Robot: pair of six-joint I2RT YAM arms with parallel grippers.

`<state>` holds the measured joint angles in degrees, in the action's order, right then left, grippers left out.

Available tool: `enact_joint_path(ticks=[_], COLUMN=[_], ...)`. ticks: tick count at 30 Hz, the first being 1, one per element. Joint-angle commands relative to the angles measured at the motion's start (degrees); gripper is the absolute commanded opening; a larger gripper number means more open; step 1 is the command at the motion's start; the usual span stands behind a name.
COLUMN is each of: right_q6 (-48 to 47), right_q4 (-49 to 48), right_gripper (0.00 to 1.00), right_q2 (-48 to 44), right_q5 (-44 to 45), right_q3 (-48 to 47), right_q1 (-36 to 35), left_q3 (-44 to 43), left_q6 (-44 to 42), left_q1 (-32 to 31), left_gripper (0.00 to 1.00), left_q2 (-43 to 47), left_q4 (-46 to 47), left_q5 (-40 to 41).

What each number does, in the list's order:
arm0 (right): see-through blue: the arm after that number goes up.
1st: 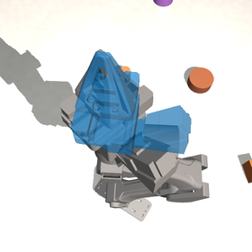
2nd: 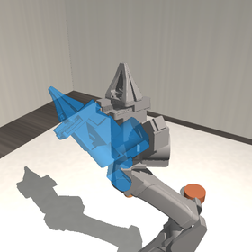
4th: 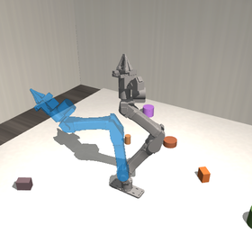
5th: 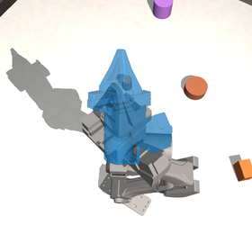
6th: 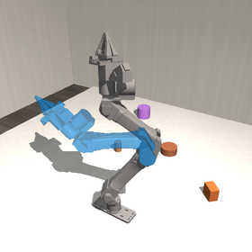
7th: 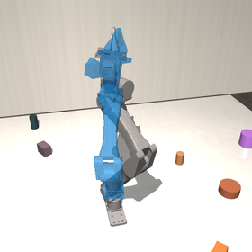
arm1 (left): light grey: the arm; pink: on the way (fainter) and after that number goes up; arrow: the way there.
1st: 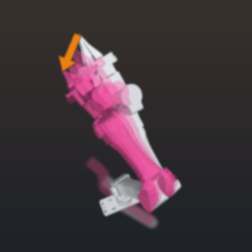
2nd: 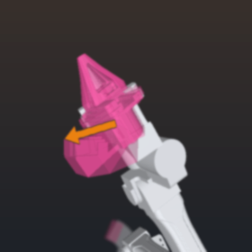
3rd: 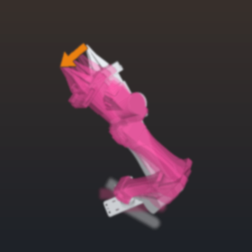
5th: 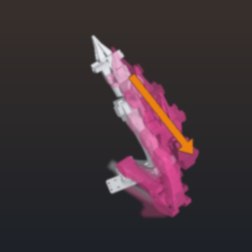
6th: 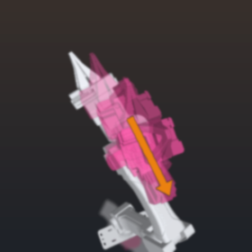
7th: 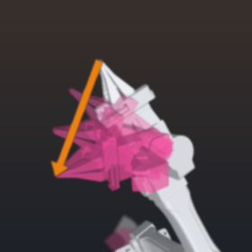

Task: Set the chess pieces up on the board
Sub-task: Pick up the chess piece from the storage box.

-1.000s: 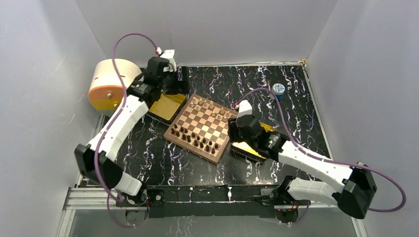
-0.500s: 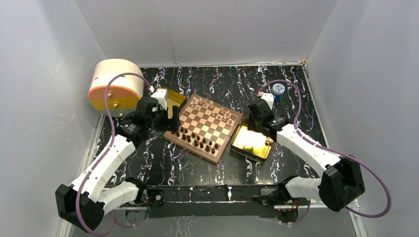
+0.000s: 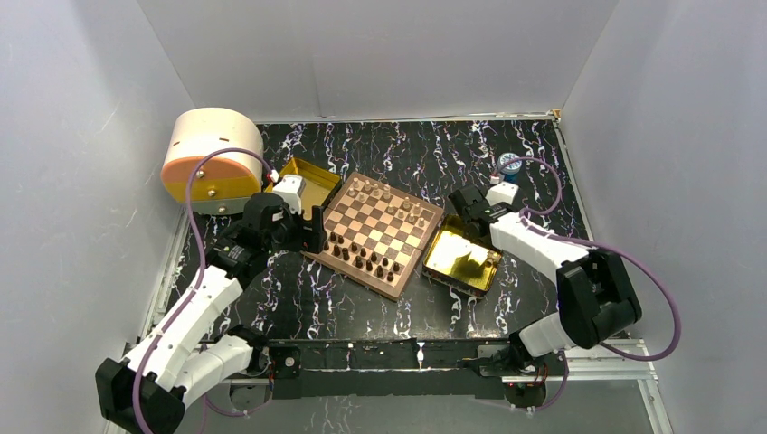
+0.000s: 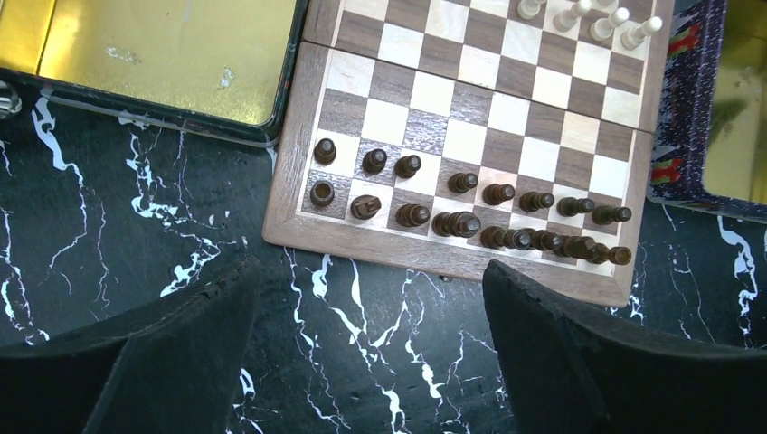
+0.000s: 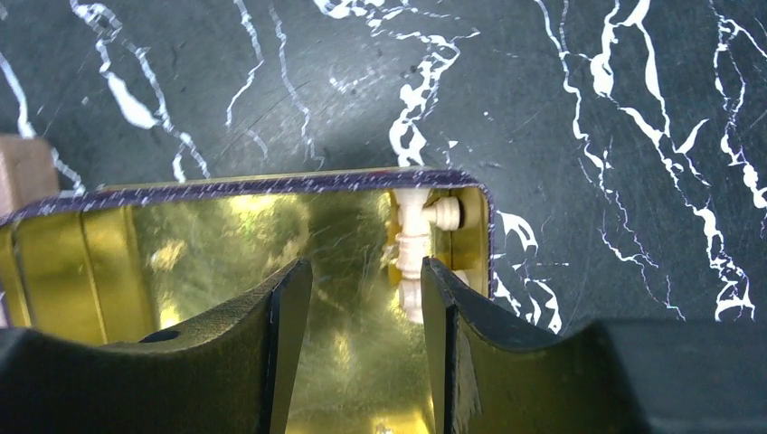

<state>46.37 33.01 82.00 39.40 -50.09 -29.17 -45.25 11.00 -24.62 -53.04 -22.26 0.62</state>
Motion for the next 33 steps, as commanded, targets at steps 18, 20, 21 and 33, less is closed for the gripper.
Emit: enact_joint_path(ticks=[18, 20, 21, 33], right_q6=[5.5, 5.7, 5.7, 5.6], right_q4=[-2.8, -2.9, -3.0, -2.8], right_gripper=[0.53, 0.53, 0.53, 0.45], right_q2=[7.0, 7.0, 7.0, 6.4], right_q5=[4.9, 4.8, 4.6, 3.6], right_q3=[-0.6, -0.2, 0.0, 1.4], right_q1=[3.1, 3.1, 3.1, 3.2], left_q3=[0.5, 0.6, 0.6, 0.7], left_q6=[-1.2, -1.2, -1.2, -1.3], left_q1=[-0.3, -0.3, -0.3, -0.3], left_gripper=[0.88, 0.88, 0.88, 0.88], left_q2=[3.6, 3.5, 3.5, 2.9], left_q4=[1.6, 1.5, 1.6, 1.6], left_q5=[-0.3, -0.5, -0.6, -0.6])
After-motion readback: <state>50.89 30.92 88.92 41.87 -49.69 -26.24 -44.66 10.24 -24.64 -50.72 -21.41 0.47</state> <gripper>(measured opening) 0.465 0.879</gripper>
